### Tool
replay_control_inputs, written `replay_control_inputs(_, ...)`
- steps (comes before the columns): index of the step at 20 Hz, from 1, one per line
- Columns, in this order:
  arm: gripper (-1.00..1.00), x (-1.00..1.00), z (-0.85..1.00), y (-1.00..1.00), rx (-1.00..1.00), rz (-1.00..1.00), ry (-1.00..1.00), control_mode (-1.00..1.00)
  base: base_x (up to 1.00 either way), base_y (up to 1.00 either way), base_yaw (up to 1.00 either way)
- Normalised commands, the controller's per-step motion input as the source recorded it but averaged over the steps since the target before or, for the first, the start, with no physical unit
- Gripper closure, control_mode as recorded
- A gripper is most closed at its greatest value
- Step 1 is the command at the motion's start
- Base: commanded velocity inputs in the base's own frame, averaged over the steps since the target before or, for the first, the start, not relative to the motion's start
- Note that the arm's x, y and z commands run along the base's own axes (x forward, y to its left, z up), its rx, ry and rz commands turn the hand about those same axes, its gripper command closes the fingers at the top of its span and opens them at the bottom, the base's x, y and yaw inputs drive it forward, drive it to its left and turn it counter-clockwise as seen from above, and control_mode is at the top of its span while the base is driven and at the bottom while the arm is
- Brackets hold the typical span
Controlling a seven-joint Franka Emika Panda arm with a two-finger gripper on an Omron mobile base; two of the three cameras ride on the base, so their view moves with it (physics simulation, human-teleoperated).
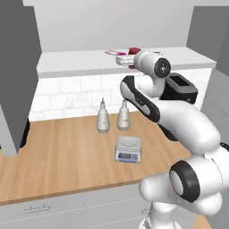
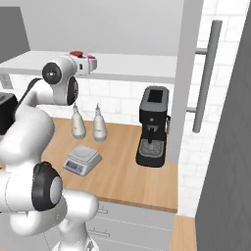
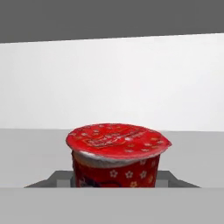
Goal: Pick the yogurt and place it on the digital scale for weighing, and close the cabinet.
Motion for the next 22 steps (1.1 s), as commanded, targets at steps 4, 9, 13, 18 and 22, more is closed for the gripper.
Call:
replay_control_inputs(4,1.00,-1.00,0.00,0.00,0.01,0.06,0.00,-1.00,0.00,0.00,0.00)
replay_control_inputs(9,1.00,-0.94,-0.02,-0.04,0.00,0.13,0.02,-1.00,0.00,0.00,0.00)
replay_control_inputs(13,1.00,-0.44,-0.26,-0.18,0.00,0.33,0.05,-1.00,0.00,0.00,0.00)
replay_control_inputs(18,1.00,-0.11,-0.60,-0.21,-0.05,0.32,-0.02,-1.00,0.00,0.00,0.00)
replay_control_inputs(22,1.00,0.00,-0.76,-0.07,-0.05,0.30,0.00,-1.00,0.00,0.00,0.00)
